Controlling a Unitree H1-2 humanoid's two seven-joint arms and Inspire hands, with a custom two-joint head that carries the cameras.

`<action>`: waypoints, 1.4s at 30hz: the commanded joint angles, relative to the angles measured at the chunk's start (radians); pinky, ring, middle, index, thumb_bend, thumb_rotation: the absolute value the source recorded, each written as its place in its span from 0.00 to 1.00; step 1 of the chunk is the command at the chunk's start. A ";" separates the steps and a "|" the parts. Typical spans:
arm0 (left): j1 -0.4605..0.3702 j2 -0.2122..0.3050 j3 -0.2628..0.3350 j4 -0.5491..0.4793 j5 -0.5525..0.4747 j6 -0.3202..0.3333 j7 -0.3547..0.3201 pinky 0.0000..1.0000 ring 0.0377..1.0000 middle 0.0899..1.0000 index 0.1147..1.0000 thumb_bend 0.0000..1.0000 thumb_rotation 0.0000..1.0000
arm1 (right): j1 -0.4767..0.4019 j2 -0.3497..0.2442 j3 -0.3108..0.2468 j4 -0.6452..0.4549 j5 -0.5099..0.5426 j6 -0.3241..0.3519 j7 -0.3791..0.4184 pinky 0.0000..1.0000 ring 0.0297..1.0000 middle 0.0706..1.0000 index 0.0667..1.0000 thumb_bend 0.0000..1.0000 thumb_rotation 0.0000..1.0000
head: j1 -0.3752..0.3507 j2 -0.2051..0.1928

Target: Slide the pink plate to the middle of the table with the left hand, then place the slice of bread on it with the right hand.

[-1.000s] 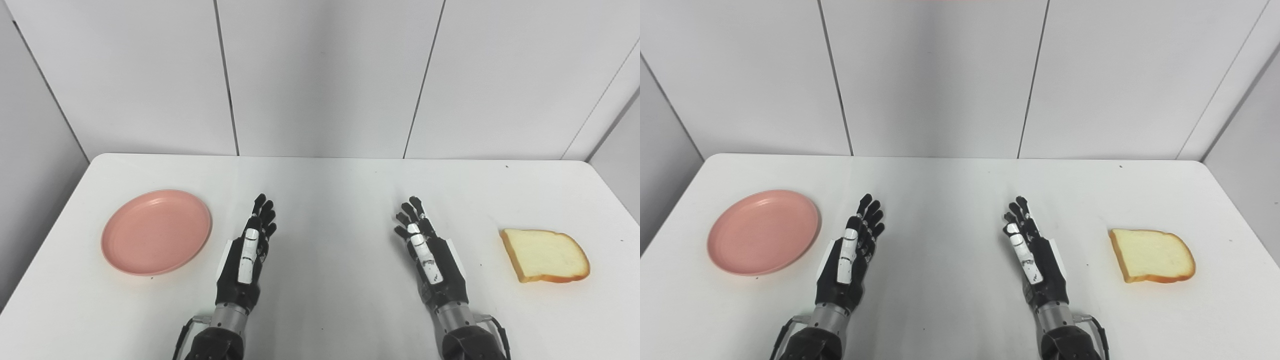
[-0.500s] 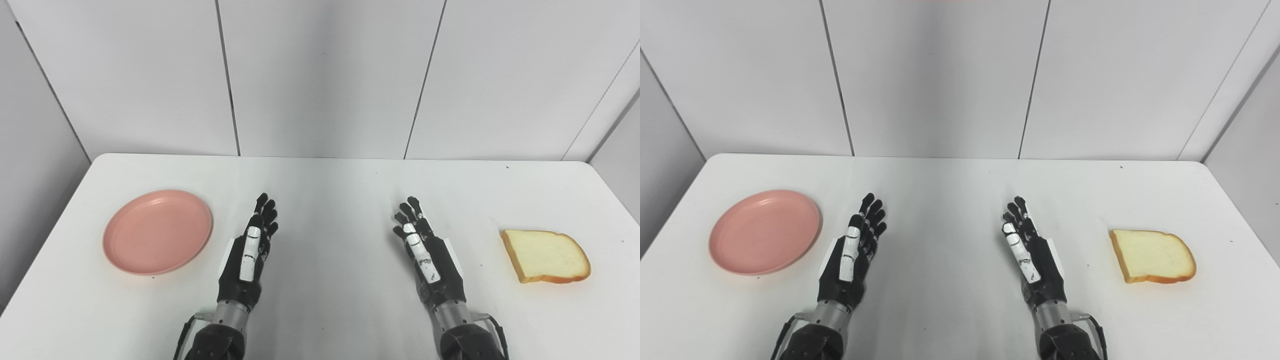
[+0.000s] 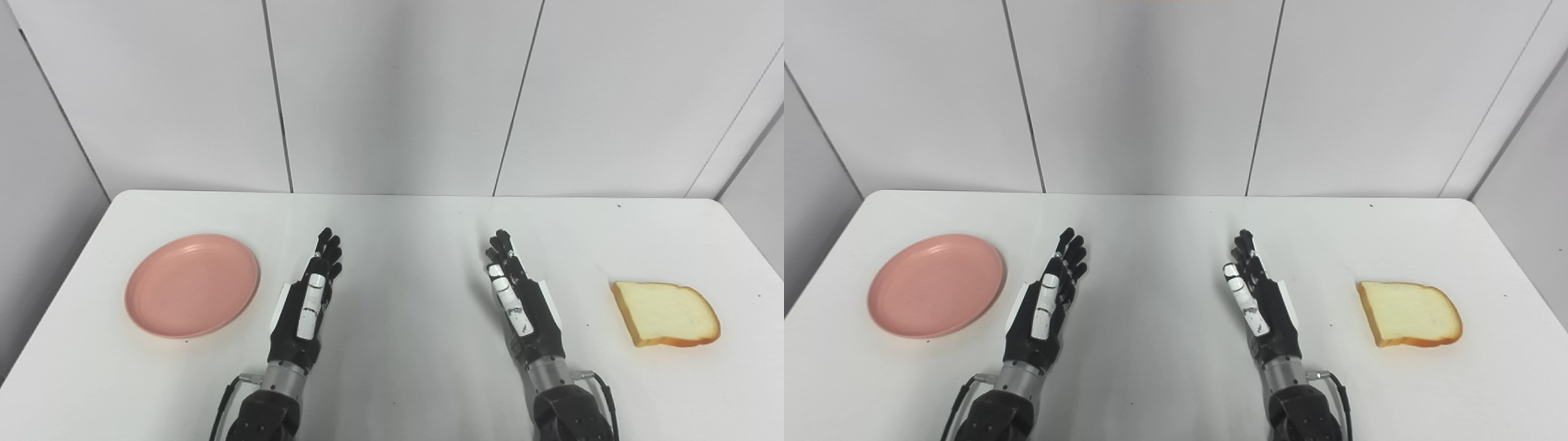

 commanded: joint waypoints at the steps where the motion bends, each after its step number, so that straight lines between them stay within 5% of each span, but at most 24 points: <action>1: 0.019 0.012 -0.002 0.034 0.036 -0.043 0.019 1.00 1.00 1.00 1.00 0.71 1.00 | 0.004 -0.015 0.003 0.026 -0.016 -0.075 0.000 1.00 1.00 1.00 1.00 0.65 0.83 | 0.002 0.001; 9: -0.006 0.021 -0.008 0.011 0.108 -0.031 0.056 1.00 1.00 1.00 1.00 0.72 1.00 | 0.004 -0.047 0.009 0.054 -0.039 -0.117 0.004 1.00 1.00 1.00 1.00 0.63 0.99 | 0.098 -0.033; 21: -0.065 0.045 0.056 -0.043 0.068 0.030 0.074 1.00 1.00 1.00 1.00 0.73 1.00 | -0.016 -0.092 0.002 0.136 -0.003 -0.180 0.039 1.00 1.00 1.00 1.00 0.61 1.00 | 0.290 -0.083; 30: -0.108 0.096 0.149 -0.110 0.010 0.107 0.091 1.00 1.00 1.00 1.00 0.82 1.00 | 0.003 -0.106 -0.007 0.060 0.044 -0.084 0.063 1.00 1.00 1.00 1.00 0.54 1.00 | 0.380 -0.092; 34: -0.125 0.124 0.182 -0.114 -0.018 0.114 0.088 1.00 1.00 1.00 1.00 0.82 1.00 | 0.000 -0.114 -0.005 0.057 0.056 -0.093 0.078 1.00 1.00 1.00 1.00 0.54 1.00 | 0.403 -0.096; 38: -0.127 0.144 0.215 -0.143 -0.026 0.157 0.109 1.00 1.00 1.00 1.00 0.84 1.00 | 0.004 -0.099 -0.024 0.044 0.090 -0.043 0.066 1.00 1.00 1.00 1.00 0.60 1.00 | 0.417 -0.101; 42: -0.135 0.166 0.254 -0.126 -0.033 0.129 0.124 1.00 1.00 1.00 1.00 0.83 1.00 | 0.004 -0.095 -0.029 0.040 0.094 -0.022 0.063 1.00 1.00 1.00 1.00 0.63 0.99 | 0.419 -0.103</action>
